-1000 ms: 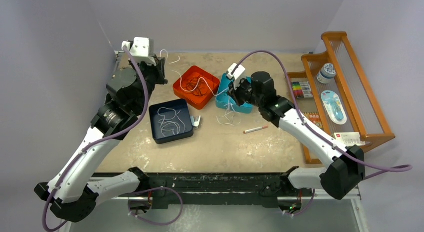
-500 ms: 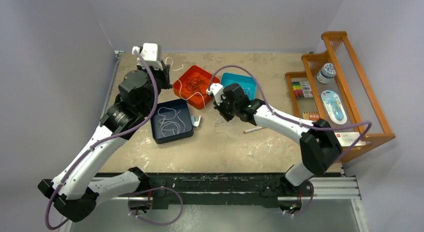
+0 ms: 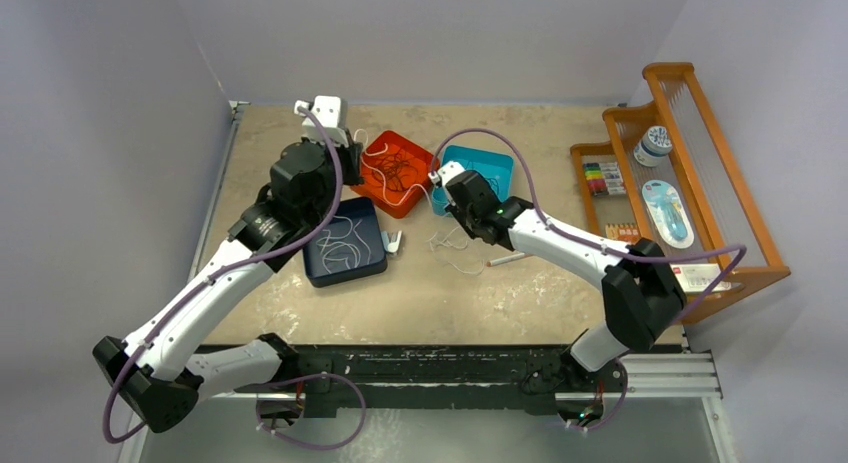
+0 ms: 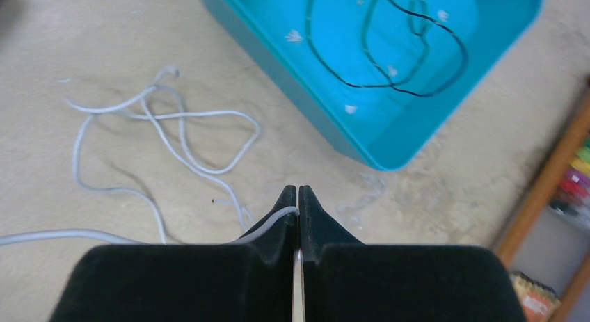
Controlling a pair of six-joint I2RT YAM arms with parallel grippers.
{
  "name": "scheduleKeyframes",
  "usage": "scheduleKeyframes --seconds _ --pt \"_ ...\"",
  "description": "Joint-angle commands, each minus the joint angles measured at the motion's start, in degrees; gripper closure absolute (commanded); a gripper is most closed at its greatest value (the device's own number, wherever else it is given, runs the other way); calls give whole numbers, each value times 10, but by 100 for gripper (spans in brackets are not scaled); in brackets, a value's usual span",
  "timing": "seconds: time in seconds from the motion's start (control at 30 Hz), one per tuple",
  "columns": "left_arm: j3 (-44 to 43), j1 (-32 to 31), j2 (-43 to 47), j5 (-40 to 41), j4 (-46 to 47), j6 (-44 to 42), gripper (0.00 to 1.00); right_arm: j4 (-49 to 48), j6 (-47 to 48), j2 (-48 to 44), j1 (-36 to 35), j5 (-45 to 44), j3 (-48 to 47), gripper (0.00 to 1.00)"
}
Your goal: Untangle the cables
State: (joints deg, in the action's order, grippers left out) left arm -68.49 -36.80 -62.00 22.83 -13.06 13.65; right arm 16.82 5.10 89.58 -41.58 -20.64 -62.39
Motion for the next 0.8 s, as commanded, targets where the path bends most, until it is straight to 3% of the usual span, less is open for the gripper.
scheduleKeyframes --seconds 0.0,0.37,0.77 --pt "18 -1 -13 -27 46 37 100 20 -21 -32 -3 -112 -22 100" --pt "47 -1 -33 -15 52 72 100 -35 -9 -48 -9 -111 -3 100" --pt "71 -1 -47 -13 57 91 100 11 -2 74 -32 -122 -9 100"
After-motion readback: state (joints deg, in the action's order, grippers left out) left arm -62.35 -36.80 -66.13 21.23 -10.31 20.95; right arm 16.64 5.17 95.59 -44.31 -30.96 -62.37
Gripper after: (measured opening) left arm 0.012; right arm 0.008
